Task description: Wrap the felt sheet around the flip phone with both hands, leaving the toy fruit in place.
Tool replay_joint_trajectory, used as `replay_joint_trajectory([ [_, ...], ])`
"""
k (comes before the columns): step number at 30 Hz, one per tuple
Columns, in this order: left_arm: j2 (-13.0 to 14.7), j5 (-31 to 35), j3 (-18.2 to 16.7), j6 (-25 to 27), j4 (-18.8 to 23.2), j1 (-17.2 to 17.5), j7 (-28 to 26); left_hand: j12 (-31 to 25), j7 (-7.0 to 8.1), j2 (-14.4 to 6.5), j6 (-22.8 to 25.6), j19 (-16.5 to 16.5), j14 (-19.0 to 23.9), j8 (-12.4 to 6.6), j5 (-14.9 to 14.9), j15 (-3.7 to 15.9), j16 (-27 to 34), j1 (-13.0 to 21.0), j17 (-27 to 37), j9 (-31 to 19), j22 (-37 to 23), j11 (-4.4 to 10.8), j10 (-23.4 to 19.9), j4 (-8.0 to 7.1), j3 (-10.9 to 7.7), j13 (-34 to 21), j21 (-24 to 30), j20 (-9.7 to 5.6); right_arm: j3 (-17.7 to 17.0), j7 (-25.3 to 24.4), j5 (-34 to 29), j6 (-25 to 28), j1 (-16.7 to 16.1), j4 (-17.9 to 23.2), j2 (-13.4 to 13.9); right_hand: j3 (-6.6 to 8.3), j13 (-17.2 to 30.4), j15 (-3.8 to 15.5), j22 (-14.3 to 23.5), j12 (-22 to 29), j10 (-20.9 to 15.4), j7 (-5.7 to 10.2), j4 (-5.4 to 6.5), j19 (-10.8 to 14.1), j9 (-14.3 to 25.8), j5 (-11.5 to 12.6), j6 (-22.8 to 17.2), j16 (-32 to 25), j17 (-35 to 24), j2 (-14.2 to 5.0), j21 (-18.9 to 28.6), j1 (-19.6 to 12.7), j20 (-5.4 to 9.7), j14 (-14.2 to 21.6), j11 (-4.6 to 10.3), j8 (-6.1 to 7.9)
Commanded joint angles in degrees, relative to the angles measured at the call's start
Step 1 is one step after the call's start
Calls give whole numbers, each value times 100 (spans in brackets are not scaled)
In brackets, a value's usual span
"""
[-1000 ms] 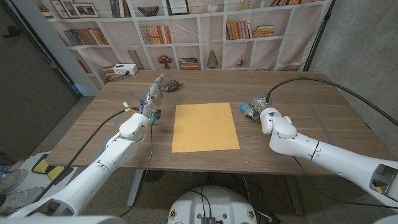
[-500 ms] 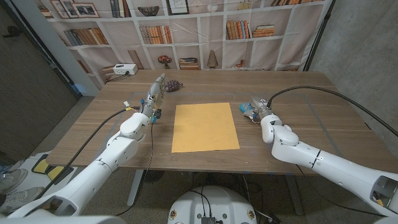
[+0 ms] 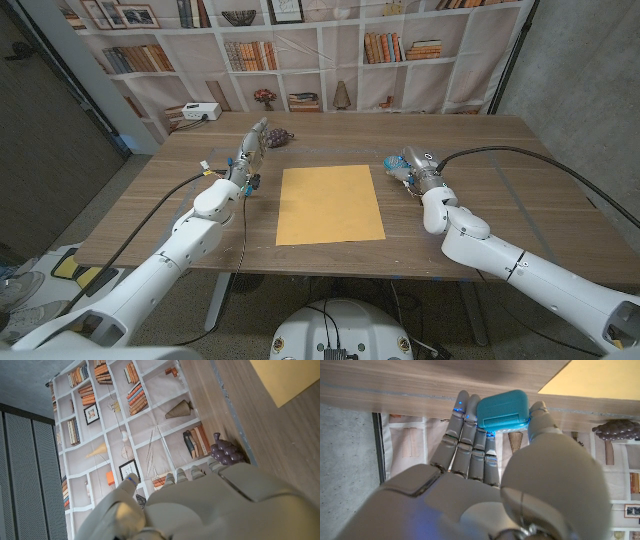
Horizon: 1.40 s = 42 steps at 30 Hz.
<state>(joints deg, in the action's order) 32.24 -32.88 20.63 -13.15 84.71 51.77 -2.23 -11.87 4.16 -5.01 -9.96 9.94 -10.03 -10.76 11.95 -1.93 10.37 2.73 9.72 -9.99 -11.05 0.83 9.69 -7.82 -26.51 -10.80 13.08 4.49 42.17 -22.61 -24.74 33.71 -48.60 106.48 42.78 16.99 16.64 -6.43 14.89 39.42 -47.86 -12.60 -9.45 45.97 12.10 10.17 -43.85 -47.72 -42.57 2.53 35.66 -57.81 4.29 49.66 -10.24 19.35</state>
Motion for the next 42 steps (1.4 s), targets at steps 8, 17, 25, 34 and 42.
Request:
replay_joint_trajectory([
  [8,312,313,96,463,388,17,-228,19,68,59,-193,237,-959,31,17,56,-12,-17,22,-24,-17,19,746,60,47,-8,-19,-20,-484,-435,426,-211,-694,740,-77,373,641,1921,34,251,-1209,1000,10,114,4,16,-1450,-7,-121,-1170,189,-1263,28,1409,957,-12],
  [17,786,872,116,1310,1153,198,-902,-61,114,296,-198,129,-522,-27,-60,64,96,370,18,-28,12,78,540,494,32,-11,-14,2,-302,-425,324,-241,-854,962,-132,384,612,1918,40,262,-1275,962,-8,166,-5,14,-1530,11,-179,-1120,295,-1321,34,1484,949,-32],
  [25,1271,1397,149,2571,2010,292,-1513,-304,34,385,439,-378,558,-146,-170,51,200,1090,29,-27,-7,125,-419,1241,-124,-27,101,65,-128,-270,273,-504,-825,890,-155,389,590,1911,42,273,-1343,954,-2,161,-12,13,-1579,47,-220,-1089,368,-1341,42,1517,935,-60],
  [34,1700,1709,228,3594,2590,261,-1602,-440,-153,420,931,-437,1094,-231,-182,49,258,1363,61,-41,-34,142,-972,1532,-174,-65,102,90,-71,-200,266,-775,-859,893,-197,397,565,1913,42,264,-1369,933,-1,154,-18,10,-1610,75,-266,-1071,439,-1369,46,1548,943,-94],
  [42,2002,1996,428,4250,2875,68,-1450,-432,-190,397,1207,-629,1149,-299,-172,126,217,1629,70,-53,-34,188,-1054,1693,-251,-83,162,53,117,-76,119,-896,-780,819,-325,399,561,1913,42,262,-1383,932,2,154,-22,8,-1632,91,-309,-1053,499,-1385,49,1576,932,-124],
])
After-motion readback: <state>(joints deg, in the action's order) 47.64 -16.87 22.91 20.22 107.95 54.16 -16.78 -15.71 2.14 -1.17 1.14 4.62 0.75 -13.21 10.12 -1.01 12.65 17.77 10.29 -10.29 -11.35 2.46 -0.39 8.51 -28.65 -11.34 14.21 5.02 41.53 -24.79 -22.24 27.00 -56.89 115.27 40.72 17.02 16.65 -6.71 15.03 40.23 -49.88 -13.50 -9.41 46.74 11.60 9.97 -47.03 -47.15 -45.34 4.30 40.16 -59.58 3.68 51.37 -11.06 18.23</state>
